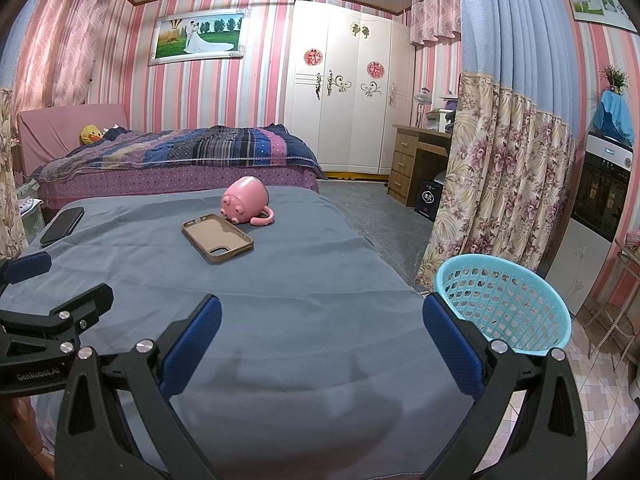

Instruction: Collect trash

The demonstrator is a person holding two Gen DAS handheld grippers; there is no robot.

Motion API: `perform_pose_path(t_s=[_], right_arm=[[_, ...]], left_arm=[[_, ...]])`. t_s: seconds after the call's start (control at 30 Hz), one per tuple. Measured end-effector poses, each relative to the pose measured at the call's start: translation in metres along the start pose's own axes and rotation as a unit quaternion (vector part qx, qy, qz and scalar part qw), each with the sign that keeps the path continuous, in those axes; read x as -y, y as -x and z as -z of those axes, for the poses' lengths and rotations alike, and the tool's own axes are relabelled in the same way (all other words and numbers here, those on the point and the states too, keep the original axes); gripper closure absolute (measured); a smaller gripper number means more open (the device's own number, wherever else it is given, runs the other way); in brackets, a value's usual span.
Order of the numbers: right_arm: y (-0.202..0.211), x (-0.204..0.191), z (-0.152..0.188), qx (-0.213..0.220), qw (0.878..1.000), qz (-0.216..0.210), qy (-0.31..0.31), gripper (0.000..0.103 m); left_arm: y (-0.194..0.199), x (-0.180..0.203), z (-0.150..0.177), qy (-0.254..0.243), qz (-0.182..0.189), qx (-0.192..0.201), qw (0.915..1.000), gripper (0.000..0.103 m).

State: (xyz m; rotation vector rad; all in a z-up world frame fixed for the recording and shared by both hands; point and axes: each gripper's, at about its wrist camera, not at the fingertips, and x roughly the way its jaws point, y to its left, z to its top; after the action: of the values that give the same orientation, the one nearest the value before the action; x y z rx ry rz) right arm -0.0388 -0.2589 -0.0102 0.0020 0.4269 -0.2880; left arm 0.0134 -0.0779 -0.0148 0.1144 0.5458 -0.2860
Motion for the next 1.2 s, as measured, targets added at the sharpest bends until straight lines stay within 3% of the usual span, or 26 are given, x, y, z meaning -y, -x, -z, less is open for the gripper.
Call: perform_pose_path(t_s=[1.2], right_arm=[[-0.0002,0.0008,0.0004,0.001,1.0,0.001,0.001,0.005]], left_arm=[[0.0,0.0,0.0004,0.001,0.0,0.0,1.0,0.006]])
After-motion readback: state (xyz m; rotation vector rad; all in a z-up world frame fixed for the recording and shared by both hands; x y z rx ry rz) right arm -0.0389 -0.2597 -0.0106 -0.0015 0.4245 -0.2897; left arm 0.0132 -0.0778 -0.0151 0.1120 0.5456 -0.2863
